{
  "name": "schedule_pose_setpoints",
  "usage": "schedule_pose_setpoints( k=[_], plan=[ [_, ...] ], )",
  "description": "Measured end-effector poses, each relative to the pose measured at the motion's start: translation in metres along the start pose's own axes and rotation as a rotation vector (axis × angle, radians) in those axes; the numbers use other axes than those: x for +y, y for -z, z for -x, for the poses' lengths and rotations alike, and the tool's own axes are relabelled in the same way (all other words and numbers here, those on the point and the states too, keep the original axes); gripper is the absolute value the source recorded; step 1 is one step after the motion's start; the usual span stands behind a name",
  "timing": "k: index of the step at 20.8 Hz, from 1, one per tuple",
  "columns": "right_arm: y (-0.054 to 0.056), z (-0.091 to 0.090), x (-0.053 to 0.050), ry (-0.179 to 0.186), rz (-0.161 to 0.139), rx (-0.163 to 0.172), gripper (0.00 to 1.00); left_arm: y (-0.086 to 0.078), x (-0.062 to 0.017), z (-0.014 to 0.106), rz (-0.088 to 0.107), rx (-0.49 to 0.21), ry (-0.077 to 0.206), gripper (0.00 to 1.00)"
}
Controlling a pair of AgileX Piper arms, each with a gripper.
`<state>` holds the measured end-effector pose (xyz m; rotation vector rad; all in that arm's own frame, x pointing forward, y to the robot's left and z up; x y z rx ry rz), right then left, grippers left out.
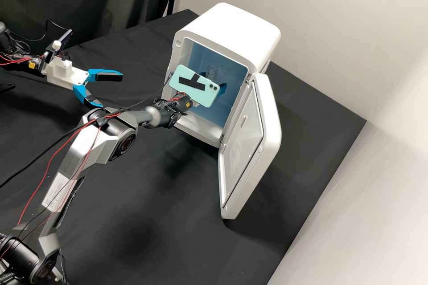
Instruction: Place the flask in the incubator
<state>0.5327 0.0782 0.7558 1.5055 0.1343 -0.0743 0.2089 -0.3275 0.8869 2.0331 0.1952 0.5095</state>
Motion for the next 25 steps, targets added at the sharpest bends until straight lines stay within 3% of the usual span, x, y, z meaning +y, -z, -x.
schedule_pose_setpoints(
  k=[2,4,10,19,25],
  plan=[
    [0.002,-0.005,0.002,0.004,0.009,-0.001,0.0,0.0,0.0013,-0.001,-0.001,-0.001,-0.006,1.0],
    [0.003,-0.01,0.004,-0.005,-0.011,-0.004,0.0,0.0,0.0013,-0.001,-0.001,-0.001,-0.006,1.0],
    [-0.001,-0.019,-0.002,0.025,0.002,-0.025,0.0,0.0,0.0015,-0.002,-0.001,-0.002,-0.007,1.0],
    [0.002,-0.022,0.002,0.018,-0.005,-0.025,0.0,0.0,0.0034,-0.004,-0.003,-0.004,-0.015,1.0],
    [-0.009,-0.024,-0.011,0.035,-0.02,-0.049,0.0,0.0,0.0034,-0.004,-0.003,-0.004,-0.015,1.0]
  ],
)
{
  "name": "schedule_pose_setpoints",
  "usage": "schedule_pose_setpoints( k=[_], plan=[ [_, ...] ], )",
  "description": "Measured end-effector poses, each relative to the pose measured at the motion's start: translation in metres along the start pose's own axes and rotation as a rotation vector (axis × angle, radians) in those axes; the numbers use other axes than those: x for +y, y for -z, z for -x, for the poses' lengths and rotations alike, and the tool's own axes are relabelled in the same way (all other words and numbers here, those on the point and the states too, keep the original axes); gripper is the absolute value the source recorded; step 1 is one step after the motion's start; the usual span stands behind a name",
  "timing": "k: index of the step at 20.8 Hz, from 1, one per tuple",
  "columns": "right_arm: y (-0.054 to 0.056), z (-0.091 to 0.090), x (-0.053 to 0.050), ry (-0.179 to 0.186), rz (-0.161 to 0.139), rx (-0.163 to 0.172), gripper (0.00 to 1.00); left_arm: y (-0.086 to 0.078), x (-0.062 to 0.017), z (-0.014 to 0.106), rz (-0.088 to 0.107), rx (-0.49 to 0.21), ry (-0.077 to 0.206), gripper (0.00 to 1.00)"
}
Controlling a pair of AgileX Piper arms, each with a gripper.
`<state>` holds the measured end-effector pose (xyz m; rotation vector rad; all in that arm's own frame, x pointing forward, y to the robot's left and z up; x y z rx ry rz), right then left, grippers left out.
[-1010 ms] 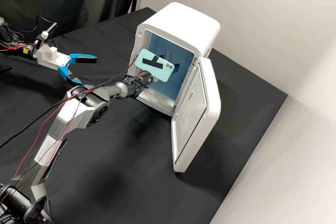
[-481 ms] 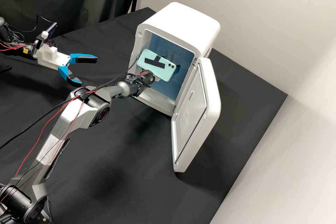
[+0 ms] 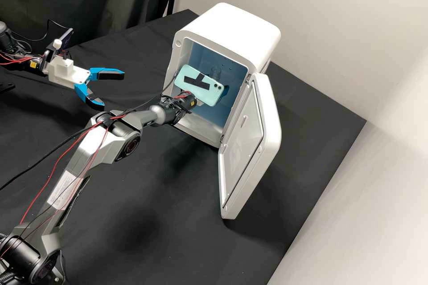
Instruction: Place the flask in the incubator
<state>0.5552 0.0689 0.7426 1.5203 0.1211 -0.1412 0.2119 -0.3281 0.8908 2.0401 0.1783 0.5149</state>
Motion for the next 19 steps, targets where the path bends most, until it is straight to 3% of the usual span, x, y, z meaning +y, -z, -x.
schedule_pose_setpoints(
  k=[4,7,11,19],
  plan=[
    [-0.014,-0.002,-0.017,0.036,-0.001,-0.033,0.0,-0.002,-0.0006,0.0,0.0,-0.009,0.002,1.0],
    [-0.02,-0.003,-0.024,0.048,0.0,-0.044,0.0,-0.003,-0.0008,0.0,0.0,-0.011,0.003,1.0],
    [-0.022,-0.003,-0.026,0.053,-0.005,-0.05,0.0,-0.003,-0.0008,0.0,0.0,-0.011,0.003,1.0],
    [-0.024,-0.001,-0.032,0.026,-0.031,-0.042,0.0,-0.003,-0.0008,0.0,0.0,-0.012,0.003,1.0]
  ],
)
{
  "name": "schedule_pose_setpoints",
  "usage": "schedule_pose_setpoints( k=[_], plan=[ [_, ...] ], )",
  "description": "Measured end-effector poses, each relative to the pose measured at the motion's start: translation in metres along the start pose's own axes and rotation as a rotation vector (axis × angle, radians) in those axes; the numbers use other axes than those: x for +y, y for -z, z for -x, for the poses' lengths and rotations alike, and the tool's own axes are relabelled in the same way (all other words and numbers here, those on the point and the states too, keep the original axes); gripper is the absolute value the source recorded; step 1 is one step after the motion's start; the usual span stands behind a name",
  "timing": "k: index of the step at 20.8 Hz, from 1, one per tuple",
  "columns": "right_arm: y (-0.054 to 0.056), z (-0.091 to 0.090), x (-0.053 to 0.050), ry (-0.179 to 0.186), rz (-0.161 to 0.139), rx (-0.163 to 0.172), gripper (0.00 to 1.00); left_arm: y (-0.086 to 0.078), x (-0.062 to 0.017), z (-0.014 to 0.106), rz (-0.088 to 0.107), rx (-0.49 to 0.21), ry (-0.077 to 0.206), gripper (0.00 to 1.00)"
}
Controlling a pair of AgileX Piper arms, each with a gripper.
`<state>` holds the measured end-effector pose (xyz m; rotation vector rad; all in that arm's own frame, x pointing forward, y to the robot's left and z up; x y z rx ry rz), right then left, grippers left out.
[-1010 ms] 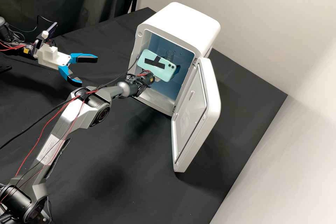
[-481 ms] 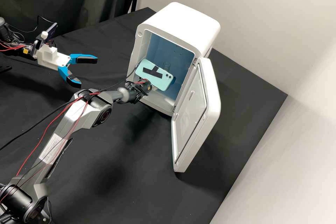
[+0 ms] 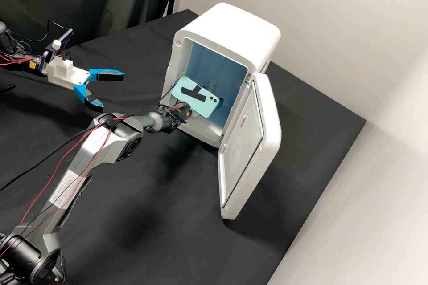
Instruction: Place the flask in the incubator
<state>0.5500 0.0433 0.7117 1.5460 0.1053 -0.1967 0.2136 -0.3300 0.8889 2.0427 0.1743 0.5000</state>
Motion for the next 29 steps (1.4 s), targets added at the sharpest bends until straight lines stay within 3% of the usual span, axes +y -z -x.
schedule_pose_setpoints(
  k=[3,12,19,29],
  plan=[
    [-0.003,-0.002,-0.004,-0.021,0.0,0.014,0.0,-0.002,-0.0004,0.0,0.001,-0.005,0.001,1.0],
    [-0.008,-0.004,-0.009,-0.037,0.003,0.022,0.0,-0.003,-0.0007,0.0,0.002,-0.007,0.001,1.0],
    [-0.012,-0.006,-0.006,-0.043,0.025,0.028,0.0,-0.004,-0.0004,0.0,0.002,-0.01,0.0,1.0],
    [-0.021,-0.011,-0.001,-0.059,0.027,0.022,0.0,-0.005,-0.0007,-0.001,0.002,-0.014,0.002,1.0]
  ],
)
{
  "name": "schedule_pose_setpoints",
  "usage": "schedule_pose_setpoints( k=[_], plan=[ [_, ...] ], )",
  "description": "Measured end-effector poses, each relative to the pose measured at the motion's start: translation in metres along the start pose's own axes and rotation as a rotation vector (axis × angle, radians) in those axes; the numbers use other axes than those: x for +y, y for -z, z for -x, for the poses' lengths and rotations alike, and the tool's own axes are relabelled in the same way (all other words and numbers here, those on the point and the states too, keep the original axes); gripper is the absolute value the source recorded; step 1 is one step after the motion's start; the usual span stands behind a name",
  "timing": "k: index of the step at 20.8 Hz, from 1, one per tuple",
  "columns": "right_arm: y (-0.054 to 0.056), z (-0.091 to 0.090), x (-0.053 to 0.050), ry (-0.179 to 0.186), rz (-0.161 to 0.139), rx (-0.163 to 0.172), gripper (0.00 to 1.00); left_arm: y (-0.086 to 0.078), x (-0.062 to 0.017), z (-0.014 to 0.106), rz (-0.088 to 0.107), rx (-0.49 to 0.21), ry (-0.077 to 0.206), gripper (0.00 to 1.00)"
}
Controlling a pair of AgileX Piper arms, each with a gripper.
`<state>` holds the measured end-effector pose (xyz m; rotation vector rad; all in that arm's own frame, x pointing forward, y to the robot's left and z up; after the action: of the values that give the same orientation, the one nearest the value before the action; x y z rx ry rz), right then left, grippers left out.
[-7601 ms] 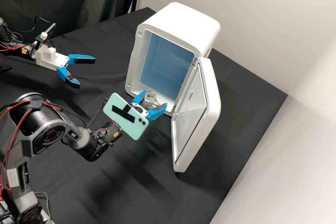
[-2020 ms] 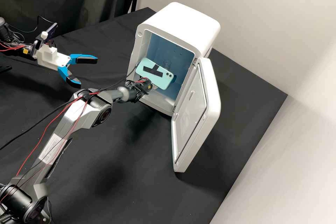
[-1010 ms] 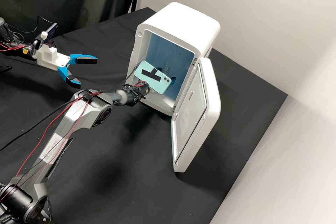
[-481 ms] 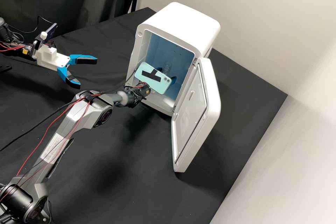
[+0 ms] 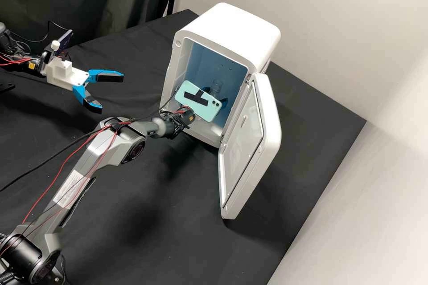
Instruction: Place the flask in the incubator
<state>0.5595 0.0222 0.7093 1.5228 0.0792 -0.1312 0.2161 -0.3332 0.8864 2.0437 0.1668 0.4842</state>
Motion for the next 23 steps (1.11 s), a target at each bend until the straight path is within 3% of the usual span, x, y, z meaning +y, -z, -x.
schedule_pose_setpoints(
  k=[23],
  plan=[
    [-0.0047,-0.0014,0.0019,-0.005,-0.001,-0.007,0.0,-0.0025,-0.0007,-0.0003,0.0,-0.009,0.002,1.0]
  ],
)
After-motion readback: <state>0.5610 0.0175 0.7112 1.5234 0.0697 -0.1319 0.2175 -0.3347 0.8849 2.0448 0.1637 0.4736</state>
